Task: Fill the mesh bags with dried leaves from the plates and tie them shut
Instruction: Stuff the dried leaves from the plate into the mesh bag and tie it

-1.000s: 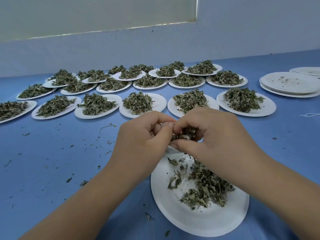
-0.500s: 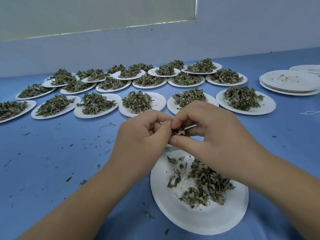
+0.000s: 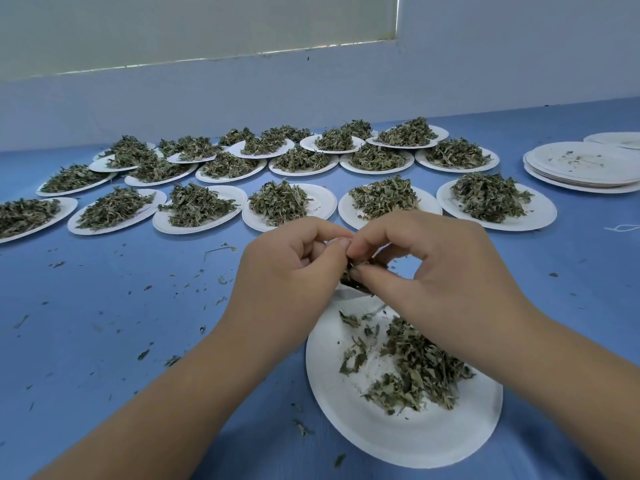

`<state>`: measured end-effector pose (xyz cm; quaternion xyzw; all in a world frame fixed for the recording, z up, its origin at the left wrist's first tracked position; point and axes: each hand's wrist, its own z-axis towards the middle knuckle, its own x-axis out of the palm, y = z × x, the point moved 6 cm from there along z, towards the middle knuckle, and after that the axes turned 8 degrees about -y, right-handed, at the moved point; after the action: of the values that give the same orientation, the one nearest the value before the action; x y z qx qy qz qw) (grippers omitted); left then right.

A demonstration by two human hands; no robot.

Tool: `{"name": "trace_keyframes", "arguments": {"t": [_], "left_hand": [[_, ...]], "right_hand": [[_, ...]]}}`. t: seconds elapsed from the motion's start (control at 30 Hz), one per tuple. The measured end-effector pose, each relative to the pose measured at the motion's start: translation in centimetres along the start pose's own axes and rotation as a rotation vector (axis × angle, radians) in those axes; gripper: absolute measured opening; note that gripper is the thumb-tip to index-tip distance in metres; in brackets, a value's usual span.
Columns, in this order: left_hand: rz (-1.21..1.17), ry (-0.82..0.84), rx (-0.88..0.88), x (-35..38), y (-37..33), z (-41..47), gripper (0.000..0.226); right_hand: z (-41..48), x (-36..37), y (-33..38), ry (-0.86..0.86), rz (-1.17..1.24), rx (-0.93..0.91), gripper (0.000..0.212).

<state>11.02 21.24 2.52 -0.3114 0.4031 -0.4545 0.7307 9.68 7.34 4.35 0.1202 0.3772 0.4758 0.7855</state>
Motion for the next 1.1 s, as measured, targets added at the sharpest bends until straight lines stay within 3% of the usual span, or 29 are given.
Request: {"name": "trace_keyframes", "arguments": {"t": [0.1,0.27,0.43,0.53,0.63,0.83,1.1], "left_hand": [[-0.021,-0.002,-0.007,0.0,0.0,0.0,0.020],[-0.030,-0.003,-0.006,0.0,0.1,0.0,0.020],[-0.042,0.013,-0.012,0.1,0.2,-0.1,0.020],[-0.055,0.004,-0.016,-0.1,0.2,0.0,0.020],[-0.077,-0.052,-0.026,-0.9,0.2,0.3,0.019],[-0.101,-0.081,-0.037,-1.5,0.4,0.7,0.018],[-0.073,-0.045,0.005,-1.1,0.0,0.4,0.019]], "right_hand": [[0.0,-0.1,-0.1,-0.012,-0.072,-0.011,0.032],[0.0,-0.2,-0.1,-0.015,-0.054,-0.007,0.017],[0.1,0.0,-0.1,0.005,-0.069,0.010,0.022],[0.1,-0.2,-0.1,0.044,-0.022,0.023,0.016],[0.6,-1.9,-0.2,-0.024,0.059,0.032,0.009],[0.5,-0.6,-0.9,0.221,-0.098,0.018,0.038],[0.3,-1.3,-0.3,0.000,-0.022,-0.059,0.020]]}}
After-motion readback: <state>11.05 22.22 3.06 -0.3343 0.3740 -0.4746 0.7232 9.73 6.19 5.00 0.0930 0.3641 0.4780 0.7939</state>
